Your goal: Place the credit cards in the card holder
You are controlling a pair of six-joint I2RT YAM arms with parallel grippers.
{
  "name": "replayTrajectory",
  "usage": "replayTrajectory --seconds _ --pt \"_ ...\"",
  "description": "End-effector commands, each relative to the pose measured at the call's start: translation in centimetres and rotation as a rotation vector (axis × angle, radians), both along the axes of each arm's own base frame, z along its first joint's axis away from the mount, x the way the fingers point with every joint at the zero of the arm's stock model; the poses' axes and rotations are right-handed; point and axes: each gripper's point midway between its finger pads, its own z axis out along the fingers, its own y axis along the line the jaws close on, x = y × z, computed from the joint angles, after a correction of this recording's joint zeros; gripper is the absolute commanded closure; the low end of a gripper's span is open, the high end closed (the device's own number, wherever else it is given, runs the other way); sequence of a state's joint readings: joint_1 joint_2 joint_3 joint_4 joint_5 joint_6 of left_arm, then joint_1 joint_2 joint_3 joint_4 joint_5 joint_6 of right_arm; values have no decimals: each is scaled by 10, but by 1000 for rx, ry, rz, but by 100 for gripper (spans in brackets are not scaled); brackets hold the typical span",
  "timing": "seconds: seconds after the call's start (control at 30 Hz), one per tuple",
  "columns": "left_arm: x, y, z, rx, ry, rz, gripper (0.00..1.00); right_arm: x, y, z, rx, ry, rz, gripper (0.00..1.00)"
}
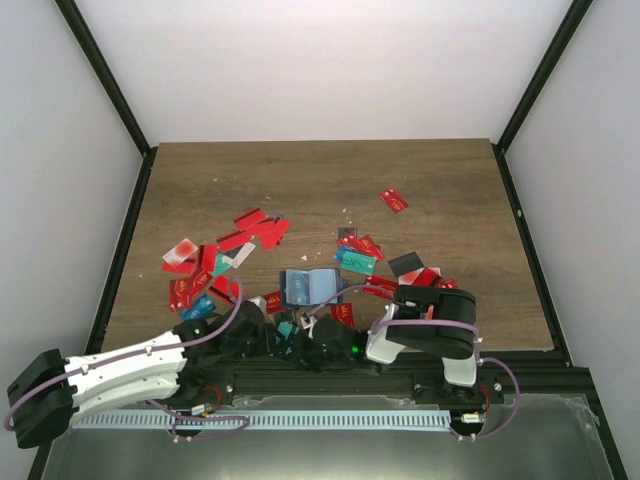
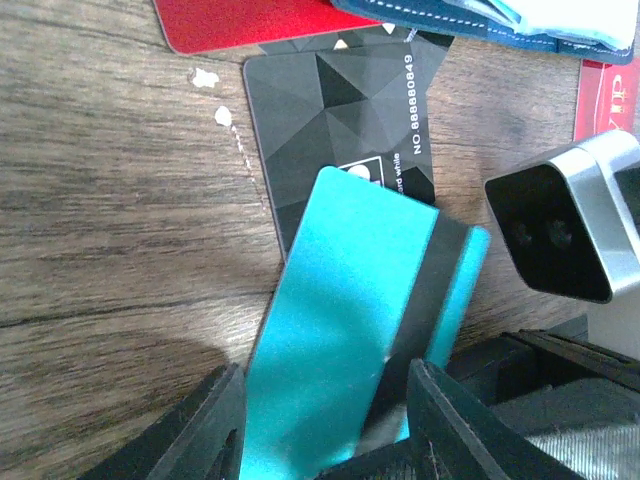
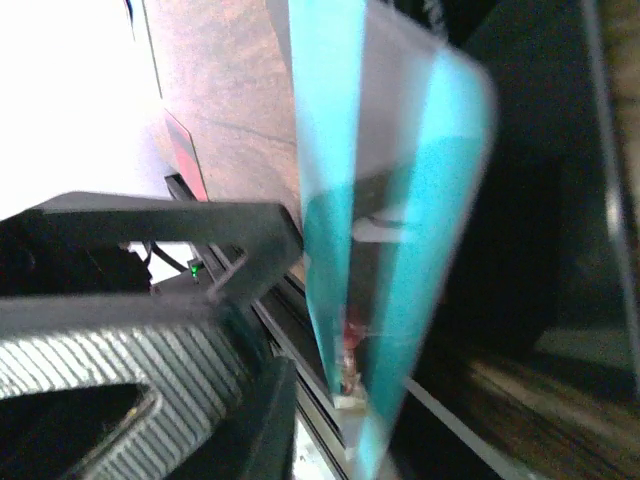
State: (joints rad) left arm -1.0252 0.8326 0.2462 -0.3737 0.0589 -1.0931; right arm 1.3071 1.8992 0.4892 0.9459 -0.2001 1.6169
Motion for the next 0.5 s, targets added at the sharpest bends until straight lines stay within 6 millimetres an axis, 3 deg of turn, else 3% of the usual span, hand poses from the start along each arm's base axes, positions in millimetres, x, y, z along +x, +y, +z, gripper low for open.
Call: replayTrajectory --seconds 0.0,0.1,0.23,0.33,0.47 --pt "-27 18 -20 76 114 -35 53 13 -20 -28 -106 12 -74 89" --pt "-19 20 -9 89 73 -16 53 7 -23 -27 -118 10 -39 99" --pt "0 20 19 81 -35 22 52 -1 -34 -13 -105 -36 19 99" --pt "14 14 44 54 -120 31 51 -6 -38 9 -40 -115 123 99" --pt "37 3 88 19 -266 28 51 -2 -57 39 39 -227 219 99"
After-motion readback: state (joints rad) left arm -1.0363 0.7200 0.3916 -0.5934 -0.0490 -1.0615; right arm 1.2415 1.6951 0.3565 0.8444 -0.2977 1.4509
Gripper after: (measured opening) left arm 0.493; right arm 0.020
